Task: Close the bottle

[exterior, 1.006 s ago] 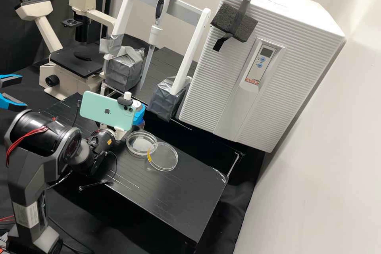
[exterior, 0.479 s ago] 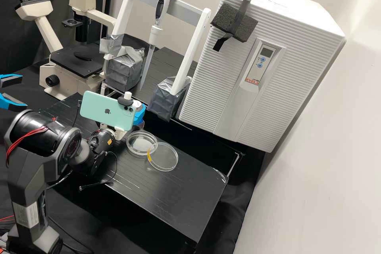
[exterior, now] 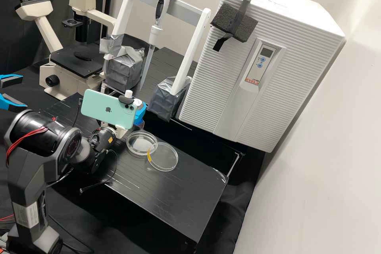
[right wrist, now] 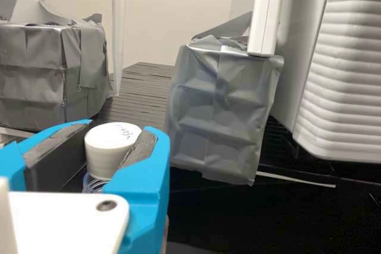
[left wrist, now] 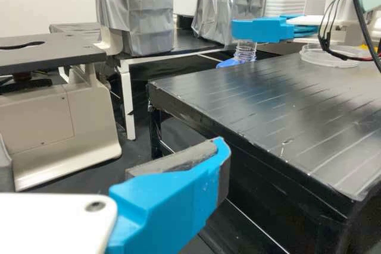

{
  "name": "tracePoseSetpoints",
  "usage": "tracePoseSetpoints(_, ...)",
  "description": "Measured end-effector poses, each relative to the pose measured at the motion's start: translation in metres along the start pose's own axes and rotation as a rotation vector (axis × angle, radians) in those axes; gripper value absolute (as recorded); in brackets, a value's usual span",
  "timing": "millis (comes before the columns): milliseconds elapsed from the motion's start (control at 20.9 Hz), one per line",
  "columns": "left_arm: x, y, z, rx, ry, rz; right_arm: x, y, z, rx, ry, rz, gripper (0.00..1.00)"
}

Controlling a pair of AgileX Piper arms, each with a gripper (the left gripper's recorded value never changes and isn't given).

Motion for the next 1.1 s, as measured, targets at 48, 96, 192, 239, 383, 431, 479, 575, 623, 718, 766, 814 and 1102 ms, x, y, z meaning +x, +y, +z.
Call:
tracePoseSetpoints(48,0.0000,0.0000,0.0000,0.000,0.000,0.000,0.0002,-0.0008,-0.0009,0.000,0.002,-0.004,0.00)
tracePoseSetpoints(96,0.0000,0.0000,0.0000,0.000,0.000,0.000,0.0001,-0.0013,-0.0014,0.000,0.004,-0.006,0.00)
tracePoseSetpoints(192,0.0000,0.0000,0.0000,0.000,0.000,0.000,0.0001,-0.0029,-0.0032,0.001,0.010,-0.012,0.00)
tracePoseSetpoints(239,0.0000,0.0000,0.0000,0.000,0.000,0.000,0.0001,-0.0029,-0.0032,0.001,0.010,-0.012,0.00)
tracePoseSetpoints(383,0.0000,0.0000,0.0000,0.000,0.000,0.000,-0.0005,-0.0047,-0.0044,0.001,0.014,-0.019,0.00)
tracePoseSetpoints(431,0.0002,-0.0001,0.0003,0.000,-0.002,0.000,-0.0013,-0.0058,-0.0043,0.001,0.014,-0.023,0.00)
tracePoseSetpoints(479,0.0004,-0.0001,0.0006,0.001,-0.004,-0.001,-0.0018,-0.0062,-0.0039,0.001,0.012,-0.025,0.00)
tracePoseSetpoints(575,0.0004,-0.0001,0.0006,0.001,-0.004,-0.001,-0.0028,-0.0065,-0.0035,0.000,0.010,-0.027,0.00)
tracePoseSetpoints(623,0.0004,-0.0001,0.0006,0.001,-0.004,-0.001,-0.0030,-0.0067,-0.0033,0.000,0.010,-0.027,0.00)
tracePoseSetpoints(718,0.0004,-0.0001,0.0006,0.001,-0.004,-0.001,-0.0039,-0.0073,-0.0027,0.000,0.008,-0.029,0.00)
tracePoseSetpoints(766,0.0004,-0.0001,0.0006,0.001,-0.004,-0.001,-0.0039,-0.0069,-0.0030,0.000,0.011,-0.025,0.00)
tracePoseSetpoints(814,0.0004,-0.0001,0.0006,0.001,-0.004,-0.001,-0.0039,-0.0070,-0.0030,0.000,0.011,-0.026,0.00)
tracePoseSetpoints(1102,0.0008,-0.0002,0.0012,0.001,-0.008,-0.002,-0.0056,-0.0071,-0.0019,0.000,0.009,-0.024,0.00)
